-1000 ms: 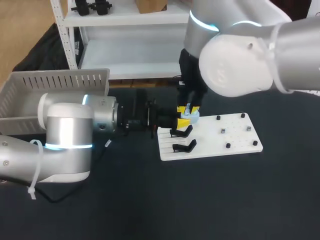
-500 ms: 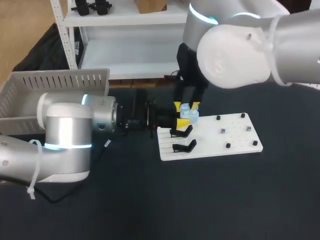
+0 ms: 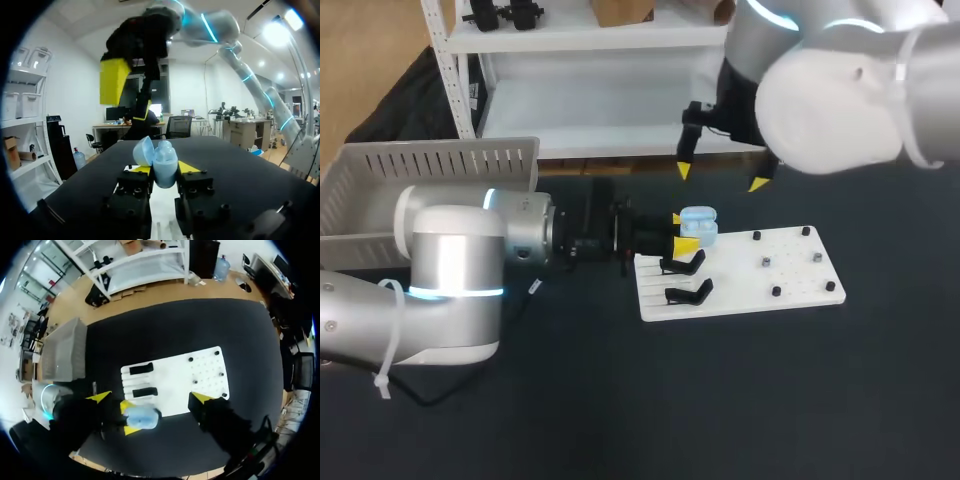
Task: Pick up each earbud case from the left stands, insert the matching earbuds, close the lid, and place the case in the box.
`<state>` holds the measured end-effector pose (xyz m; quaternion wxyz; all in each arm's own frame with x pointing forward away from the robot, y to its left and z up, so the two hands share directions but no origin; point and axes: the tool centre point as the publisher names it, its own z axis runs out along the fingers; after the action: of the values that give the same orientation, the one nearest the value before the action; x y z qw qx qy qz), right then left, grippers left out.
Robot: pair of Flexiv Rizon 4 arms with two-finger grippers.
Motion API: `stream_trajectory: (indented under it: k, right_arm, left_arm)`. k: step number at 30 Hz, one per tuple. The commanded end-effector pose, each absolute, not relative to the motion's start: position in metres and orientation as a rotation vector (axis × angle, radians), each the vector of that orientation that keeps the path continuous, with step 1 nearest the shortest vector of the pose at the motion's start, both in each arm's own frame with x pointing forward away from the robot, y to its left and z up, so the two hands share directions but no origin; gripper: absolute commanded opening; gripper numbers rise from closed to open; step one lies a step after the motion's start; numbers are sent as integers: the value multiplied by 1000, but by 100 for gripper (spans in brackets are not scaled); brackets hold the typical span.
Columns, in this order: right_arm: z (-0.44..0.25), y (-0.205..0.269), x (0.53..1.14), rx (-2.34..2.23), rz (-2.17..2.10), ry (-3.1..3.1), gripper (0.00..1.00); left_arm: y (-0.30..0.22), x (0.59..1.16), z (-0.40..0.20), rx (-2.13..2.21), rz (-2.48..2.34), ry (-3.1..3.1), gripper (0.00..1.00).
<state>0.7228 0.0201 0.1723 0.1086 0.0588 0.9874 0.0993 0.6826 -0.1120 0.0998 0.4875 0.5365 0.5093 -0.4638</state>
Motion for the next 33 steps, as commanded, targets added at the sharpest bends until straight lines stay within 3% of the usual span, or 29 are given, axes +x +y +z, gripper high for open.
stream_trajectory:
  k: [1, 20, 33]
  right_arm:
    - [155, 17, 736, 214, 258, 2926, 100]
    - [141, -10, 699, 240, 178, 3011, 100]
    - [148, -4, 689, 197, 205, 2991, 100]
  left_arm:
    - [-112, 681, 100, 1301, -1124, 1239, 0]
    - [-112, 681, 100, 1301, -1124, 1239, 0]
    - [-112, 681, 100, 1301, -1124, 1239, 0]
